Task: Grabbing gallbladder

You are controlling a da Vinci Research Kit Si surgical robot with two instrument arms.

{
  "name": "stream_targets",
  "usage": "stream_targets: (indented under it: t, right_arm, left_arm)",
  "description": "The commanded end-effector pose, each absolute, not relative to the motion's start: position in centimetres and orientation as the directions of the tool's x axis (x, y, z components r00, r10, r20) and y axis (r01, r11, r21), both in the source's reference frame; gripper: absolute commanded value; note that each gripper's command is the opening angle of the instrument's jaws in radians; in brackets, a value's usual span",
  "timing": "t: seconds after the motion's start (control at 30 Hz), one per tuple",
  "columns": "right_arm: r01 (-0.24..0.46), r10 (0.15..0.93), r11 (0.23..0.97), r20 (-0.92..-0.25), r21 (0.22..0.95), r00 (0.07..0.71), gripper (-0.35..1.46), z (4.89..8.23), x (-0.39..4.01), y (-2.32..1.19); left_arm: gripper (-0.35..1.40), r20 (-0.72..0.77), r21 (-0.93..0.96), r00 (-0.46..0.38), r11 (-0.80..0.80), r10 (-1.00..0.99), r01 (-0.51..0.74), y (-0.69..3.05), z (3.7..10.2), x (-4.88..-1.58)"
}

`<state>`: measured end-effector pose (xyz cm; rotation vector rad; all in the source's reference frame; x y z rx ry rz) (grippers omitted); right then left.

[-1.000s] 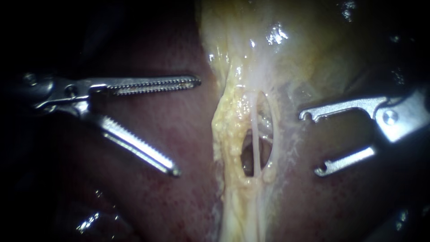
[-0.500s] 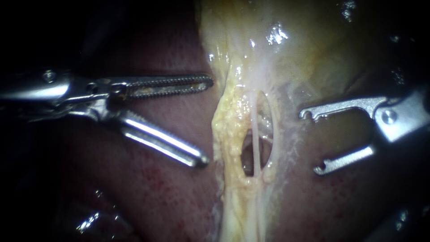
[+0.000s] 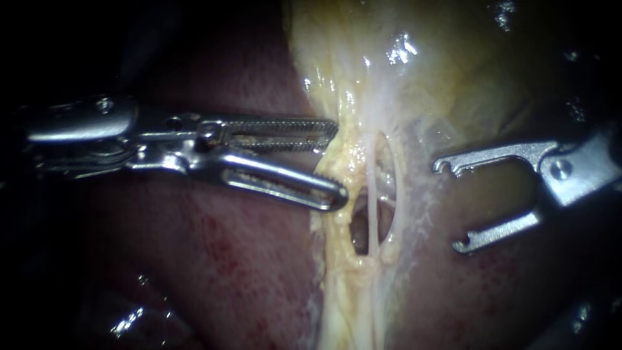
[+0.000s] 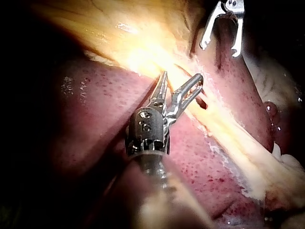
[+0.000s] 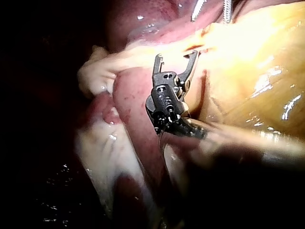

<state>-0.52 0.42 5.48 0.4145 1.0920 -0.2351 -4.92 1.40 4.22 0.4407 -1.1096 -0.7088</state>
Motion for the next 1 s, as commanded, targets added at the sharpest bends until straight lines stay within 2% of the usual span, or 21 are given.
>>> stream_targets:
  t: [0.03,0.33,0.57,1.0]
  right_arm:
    - [0.382,0.022,0.899,-0.894,0.214,0.448,0.6,5.47,-0.52,0.42]
    - [0.379,0.027,0.899,-0.892,0.219,0.451,0.6,5.48,-0.52,0.42]
    - [0.376,0.032,0.899,-0.891,0.224,0.453,0.6,5.48,-0.52,0.42]
    - [0.373,0.037,0.899,-0.889,0.229,0.456,0.6,5.48,-0.52,0.42]
  left_arm:
    - [0.39,0.653,0.645,0.263,0.704,-0.71,0.298,1.41,4.23,-4.91]
    - [0.11,0.634,0.644,0.28,0.693,-0.721,0.325,1.46,4.4,-4.87]
    - [-0.35,0.623,0.641,0.295,0.689,-0.724,0.338,1.44,4.45,-4.86]
    - [-0.35,0.621,0.634,0.305,0.692,-0.722,0.346,1.36,4.49,-4.88]
